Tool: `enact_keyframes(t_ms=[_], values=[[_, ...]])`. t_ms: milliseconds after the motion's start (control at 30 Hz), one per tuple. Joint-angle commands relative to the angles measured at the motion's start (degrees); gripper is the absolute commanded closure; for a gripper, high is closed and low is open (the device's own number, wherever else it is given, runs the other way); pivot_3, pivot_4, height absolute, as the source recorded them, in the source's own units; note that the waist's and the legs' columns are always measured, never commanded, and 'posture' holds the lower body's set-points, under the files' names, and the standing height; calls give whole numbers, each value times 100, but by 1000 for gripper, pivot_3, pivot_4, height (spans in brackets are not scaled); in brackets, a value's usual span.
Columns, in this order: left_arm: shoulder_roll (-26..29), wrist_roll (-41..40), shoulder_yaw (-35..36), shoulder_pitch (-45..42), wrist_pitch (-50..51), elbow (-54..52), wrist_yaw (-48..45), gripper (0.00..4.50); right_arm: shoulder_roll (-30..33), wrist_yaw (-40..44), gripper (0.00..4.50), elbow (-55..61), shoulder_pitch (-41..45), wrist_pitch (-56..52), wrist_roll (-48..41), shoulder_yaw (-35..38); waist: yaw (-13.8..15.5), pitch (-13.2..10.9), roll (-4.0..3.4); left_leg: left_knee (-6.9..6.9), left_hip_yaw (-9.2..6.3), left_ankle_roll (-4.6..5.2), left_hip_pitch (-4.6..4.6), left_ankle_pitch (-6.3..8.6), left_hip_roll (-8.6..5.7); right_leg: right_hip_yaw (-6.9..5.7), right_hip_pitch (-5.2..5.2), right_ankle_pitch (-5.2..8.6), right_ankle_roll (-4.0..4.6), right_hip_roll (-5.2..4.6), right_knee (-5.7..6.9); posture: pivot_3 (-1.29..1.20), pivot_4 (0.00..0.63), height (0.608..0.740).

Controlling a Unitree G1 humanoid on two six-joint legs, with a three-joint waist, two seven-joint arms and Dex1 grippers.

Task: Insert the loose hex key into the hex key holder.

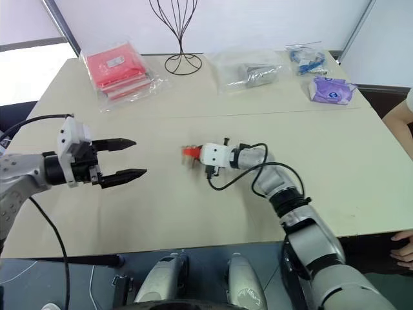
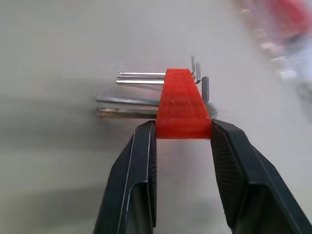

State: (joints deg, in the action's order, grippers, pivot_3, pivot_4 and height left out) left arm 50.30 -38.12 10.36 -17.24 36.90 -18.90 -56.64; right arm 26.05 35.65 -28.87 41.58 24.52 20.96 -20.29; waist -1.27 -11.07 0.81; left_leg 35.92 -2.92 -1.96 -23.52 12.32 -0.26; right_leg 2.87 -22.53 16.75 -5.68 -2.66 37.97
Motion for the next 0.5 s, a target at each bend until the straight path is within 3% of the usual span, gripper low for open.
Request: enact_keyframes(t_ms=[33, 300, 500], values=[[-124, 30, -180, -492, -140, 286, -157, 0, 283, -778, 3498, 724, 125, 909, 589, 85, 6, -1, 0, -5, 4, 0, -2, 0, 0, 2, -5, 0, -1, 1, 0, 0, 150, 740], [-678, 128, -658, -1873, -168, 1445, -542, 0, 802, -1725, 3498, 1822, 259, 1924, 1406, 289, 5, -2, 3, -20, 10, -1, -11, -2, 2, 5, -23, 0, -1, 15, 2, 0, 150, 740], [-1023, -11, -782, -2544, -25, 1959, -876, 0, 853, -1811, 3498, 2068, 389, 2151, 1477, 258, 8, -3, 3, -16, 10, -1, -11, -3, 3, 5, -20, 0, -1, 14, 3, 0, 150, 740]])
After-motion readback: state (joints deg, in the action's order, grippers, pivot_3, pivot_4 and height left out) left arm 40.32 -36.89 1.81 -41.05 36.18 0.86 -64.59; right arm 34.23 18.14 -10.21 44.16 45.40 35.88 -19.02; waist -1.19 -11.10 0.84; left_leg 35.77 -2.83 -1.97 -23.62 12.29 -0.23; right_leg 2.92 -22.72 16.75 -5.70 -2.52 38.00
